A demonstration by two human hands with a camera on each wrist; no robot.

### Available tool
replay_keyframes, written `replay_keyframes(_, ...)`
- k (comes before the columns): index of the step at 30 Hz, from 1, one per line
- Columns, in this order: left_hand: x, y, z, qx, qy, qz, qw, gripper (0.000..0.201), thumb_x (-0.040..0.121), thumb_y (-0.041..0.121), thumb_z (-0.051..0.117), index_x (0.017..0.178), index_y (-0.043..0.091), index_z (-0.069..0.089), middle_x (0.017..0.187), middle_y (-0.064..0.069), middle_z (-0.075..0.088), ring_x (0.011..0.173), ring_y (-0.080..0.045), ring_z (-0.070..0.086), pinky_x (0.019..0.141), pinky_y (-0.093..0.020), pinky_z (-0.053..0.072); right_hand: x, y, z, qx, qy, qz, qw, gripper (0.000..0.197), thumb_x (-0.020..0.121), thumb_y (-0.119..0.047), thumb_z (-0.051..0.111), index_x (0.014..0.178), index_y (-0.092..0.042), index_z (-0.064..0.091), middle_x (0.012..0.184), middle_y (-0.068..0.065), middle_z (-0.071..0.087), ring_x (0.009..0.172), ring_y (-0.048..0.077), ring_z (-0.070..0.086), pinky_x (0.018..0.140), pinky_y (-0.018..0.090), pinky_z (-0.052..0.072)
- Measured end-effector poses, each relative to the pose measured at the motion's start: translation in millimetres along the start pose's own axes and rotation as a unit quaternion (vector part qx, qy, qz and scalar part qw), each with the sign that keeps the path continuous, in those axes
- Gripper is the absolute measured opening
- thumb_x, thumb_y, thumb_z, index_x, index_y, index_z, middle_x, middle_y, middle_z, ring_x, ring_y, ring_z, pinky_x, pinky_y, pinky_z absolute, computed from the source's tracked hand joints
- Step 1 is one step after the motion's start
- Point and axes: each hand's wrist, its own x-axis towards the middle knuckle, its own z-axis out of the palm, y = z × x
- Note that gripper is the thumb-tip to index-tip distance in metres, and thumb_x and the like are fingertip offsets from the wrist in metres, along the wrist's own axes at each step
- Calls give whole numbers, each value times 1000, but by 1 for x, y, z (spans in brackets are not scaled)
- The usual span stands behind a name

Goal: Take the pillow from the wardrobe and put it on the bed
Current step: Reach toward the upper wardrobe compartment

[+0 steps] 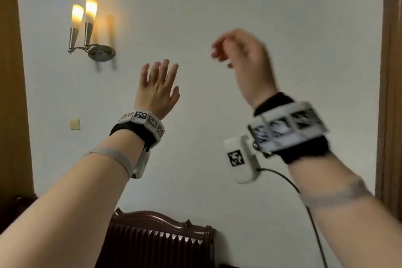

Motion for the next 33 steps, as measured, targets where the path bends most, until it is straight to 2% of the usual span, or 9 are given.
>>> replay_keyframes(3, -3, -7, -1, 0, -22, -13, 1000, 42, 81, 24, 37, 113, 4, 54, 113, -17, 62, 100, -36, 59, 97, -45, 27, -3, 60, 22, -182, -82, 144, 969, 20, 88, -15, 46, 77, -21, 62, 78, 2, 69, 75, 17, 63, 83, 37, 54)
replay_keyframes(6, -13, -9, -2, -23, -84, -42, 995, 30, 83, 17, 37, 92, 3, 62, 91, -16, 67, 86, -35, 61, 80, -42, 43, -32, 113, 16, -348, -174, 286, 876, 25, 91, -16, 43, 102, -13, 66, 108, 11, 70, 99, 30, 64, 87, 35, 52)
replay_keyframes(8, -20, -7, 4, -49, -175, -67, 981, 26, 88, 15, 40, 87, 2, 62, 90, -17, 67, 86, -35, 59, 72, -37, 38, -54, 129, -4, -409, -187, 325, 832, 29, 91, -15, 40, 106, -17, 65, 113, 8, 68, 102, 30, 63, 81, 31, 49)
replay_keyframes(10, -26, -4, 11, -56, -227, -83, 969, 22, 89, 13, 40, 76, 6, 55, 83, -17, 63, 75, -33, 52, 64, -32, 32, -73, 135, -23, -446, -182, 349, 804, 31, 91, -13, 39, 105, -20, 65, 113, 6, 68, 101, 28, 63, 72, 26, 42)
replay_keyframes(13, -33, 9, 20, -78, -259, -90, 958, 19, 87, 11, 40, 70, 9, 48, 75, -14, 56, 68, -30, 46, 61, -29, 31, -91, 131, -48, -484, -154, 353, 786, 32, 91, -13, 38, 104, -20, 65, 110, 5, 69, 100, 27, 63, 70, 25, 39)
replay_keyframes(19, -33, 78, 14, -156, -279, -36, 947, 19, 87, 11, 40, 70, 7, 48, 60, -7, 45, 64, -30, 46, 48, -20, 20, -106, 88, -100, -546, -89, 313, 772, 31, 89, -14, 38, 101, -19, 67, 103, 5, 73, 94, 31, 65, 78, 31, 51)
replay_keyframes(22, -28, 128, -4, -214, -251, 7, 944, 24, 89, 15, 40, 81, 2, 58, 77, -16, 62, 65, -31, 47, 48, -23, 21, -110, 59, -131, -569, -54, 290, 768, 30, 88, -14, 37, 98, -20, 65, 96, 4, 73, 88, 31, 65, 76, 33, 51)
replay_keyframes(25, -20, 182, -28, -263, -220, 55, 938, 28, 91, 18, 38, 92, 2, 61, 87, -19, 68, 65, -31, 47, 57, -30, 29, -113, 32, -163, -596, -39, 269, 756, 29, 90, -17, 35, 98, -20, 63, 91, 4, 73, 84, 31, 65, 73, 33, 51)
replay_keyframes(33, 14, 308, -108, -380, -138, 149, 902, 24, 93, 22, 36, 87, 8, 53, 79, -15, 65, 65, -30, 49, 59, -29, 31, -128, -43, -263, -666, 13, 246, 704, 28, 98, -23, 34, 100, -17, 61, 83, 6, 73, 76, 25, 67, 73, 31, 52)
